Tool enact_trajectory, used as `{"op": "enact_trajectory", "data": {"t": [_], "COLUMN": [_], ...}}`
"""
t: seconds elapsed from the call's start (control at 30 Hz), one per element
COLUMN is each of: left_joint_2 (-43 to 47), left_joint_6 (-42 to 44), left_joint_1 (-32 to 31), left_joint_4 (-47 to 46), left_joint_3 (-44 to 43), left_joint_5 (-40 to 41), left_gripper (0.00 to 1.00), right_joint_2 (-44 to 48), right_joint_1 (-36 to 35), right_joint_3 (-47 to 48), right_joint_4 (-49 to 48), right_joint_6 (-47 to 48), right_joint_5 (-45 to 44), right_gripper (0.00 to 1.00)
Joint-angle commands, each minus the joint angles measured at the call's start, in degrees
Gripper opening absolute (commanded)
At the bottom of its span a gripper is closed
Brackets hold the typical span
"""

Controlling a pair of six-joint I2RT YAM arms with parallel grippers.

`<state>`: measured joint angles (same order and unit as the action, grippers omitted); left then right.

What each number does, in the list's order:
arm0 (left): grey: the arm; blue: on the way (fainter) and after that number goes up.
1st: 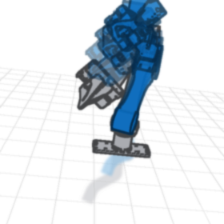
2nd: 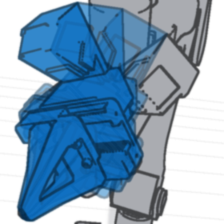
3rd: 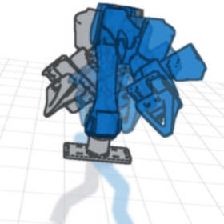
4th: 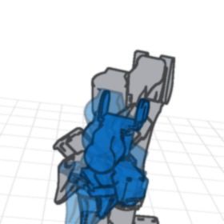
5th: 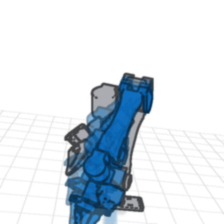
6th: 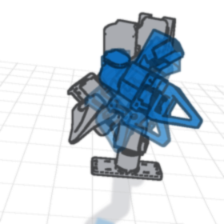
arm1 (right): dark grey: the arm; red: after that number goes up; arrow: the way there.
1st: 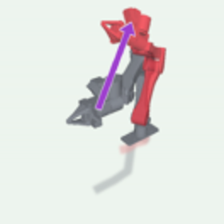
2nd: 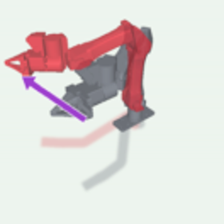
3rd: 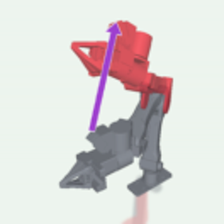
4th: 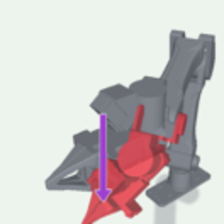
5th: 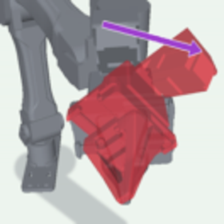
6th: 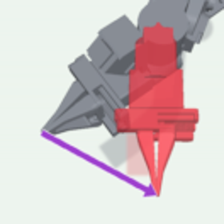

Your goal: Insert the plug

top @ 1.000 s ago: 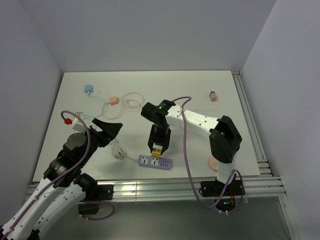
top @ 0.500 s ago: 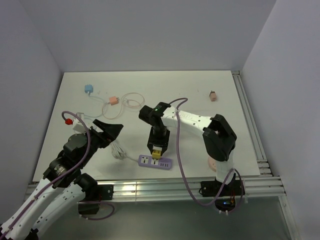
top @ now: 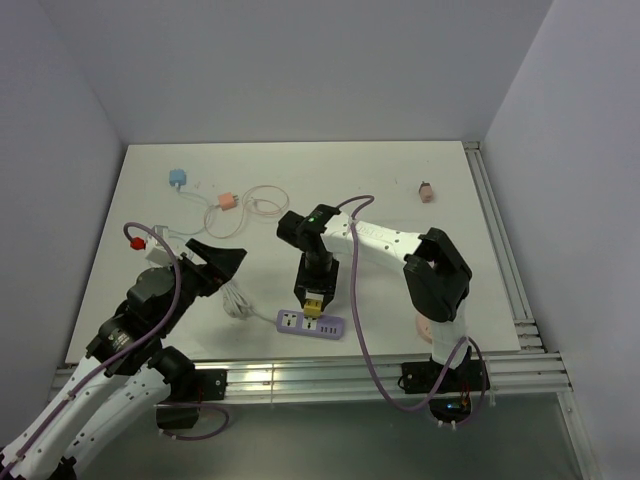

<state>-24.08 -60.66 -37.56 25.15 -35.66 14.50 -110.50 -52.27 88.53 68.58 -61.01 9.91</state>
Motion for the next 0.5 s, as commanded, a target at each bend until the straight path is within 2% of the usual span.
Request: {"op": "enact_trajectory", "data": {"t": [0.0,0.2,0.47], "left_joint_2": [0.79,0.78,0.96], "left_joint_6": [1.34,1.25,1.25], "left_joint_1": [-0.23,-0.32,-0.41], "left_joint_4": [-0.36,-0.10,0.08], "left_joint_3": [-1.78,-1.87,-2.31], "left_joint_5": [0.88,0.53,0.53], "left_gripper": [0.83,0.83,0.83], "right_joint_2": [-0.33,-0.86,-1.56], "right_joint_1": [-0.99,-1.87,-2.31], "right_joint_3": [1.82,1.91,2.26], "right_joint_4": [-0.11,-0.37,0.24], "right_joint_6": [-0.25,-0.42,-0.16], "right_joint_5": [-0.59,-0.33,-4.19], "right_gripper": [0.00,0.00,0.00]}}
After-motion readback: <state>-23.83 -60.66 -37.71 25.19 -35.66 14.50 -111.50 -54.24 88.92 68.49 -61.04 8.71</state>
